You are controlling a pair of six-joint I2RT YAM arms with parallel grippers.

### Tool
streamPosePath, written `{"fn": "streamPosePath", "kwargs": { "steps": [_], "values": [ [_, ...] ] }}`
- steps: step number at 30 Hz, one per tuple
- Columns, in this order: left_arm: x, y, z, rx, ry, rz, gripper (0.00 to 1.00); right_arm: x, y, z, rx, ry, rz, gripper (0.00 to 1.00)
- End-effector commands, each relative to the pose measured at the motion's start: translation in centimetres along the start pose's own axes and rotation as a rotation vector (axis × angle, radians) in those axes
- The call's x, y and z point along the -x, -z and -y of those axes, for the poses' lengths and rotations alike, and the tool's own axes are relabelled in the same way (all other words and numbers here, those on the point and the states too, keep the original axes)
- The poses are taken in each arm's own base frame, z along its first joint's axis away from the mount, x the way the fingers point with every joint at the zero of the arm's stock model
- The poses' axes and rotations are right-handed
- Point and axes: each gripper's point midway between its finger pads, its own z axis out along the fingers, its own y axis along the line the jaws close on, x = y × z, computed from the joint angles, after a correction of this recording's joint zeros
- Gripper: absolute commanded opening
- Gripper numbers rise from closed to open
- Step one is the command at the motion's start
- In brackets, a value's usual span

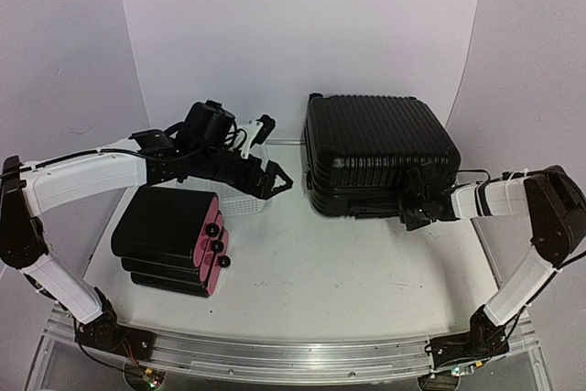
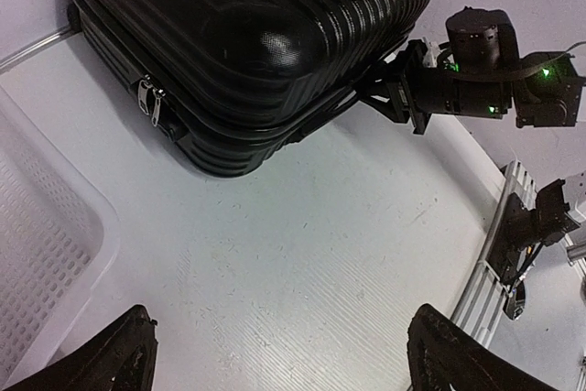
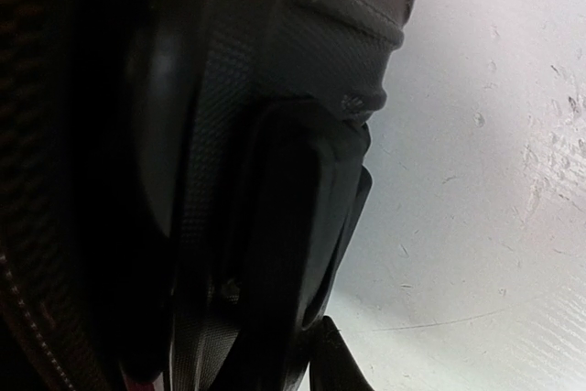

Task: Open, take out, and arrange the luggage

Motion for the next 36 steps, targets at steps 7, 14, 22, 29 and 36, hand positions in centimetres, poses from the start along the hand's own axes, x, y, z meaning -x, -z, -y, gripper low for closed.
{"fn": "streamPosePath", "kwargs": {
  "steps": [7,14,22,29,36],
  "values": [
    [3.0,1.5,0.2,0.006,0.045,0.071,0.93,1.4,1.3,11.2,-0.315,0.237,-0.062,0.08],
    [1.7,-1.3,0.7,-0.037,0.042,0.002,0.88,3.9,4.4,13.1,-0.357,0.361,-0.119,0.03],
    [1.6,-4.8,3.4,-0.123,-0.082,0.043,0.77,4.1,7.0,11.0,-0.287,0.635,-0.298,0.0],
    [-0.1,-8.9,5.1,-0.172,-0.275,0.028,0.64,2.4,8.6,9.9,-0.216,0.769,-0.446,0.0],
    [1.4,-11.9,3.9,-0.118,-0.351,0.121,0.49,0.7,9.5,9.5,-0.127,0.813,-0.557,0.0]
  ]
}}
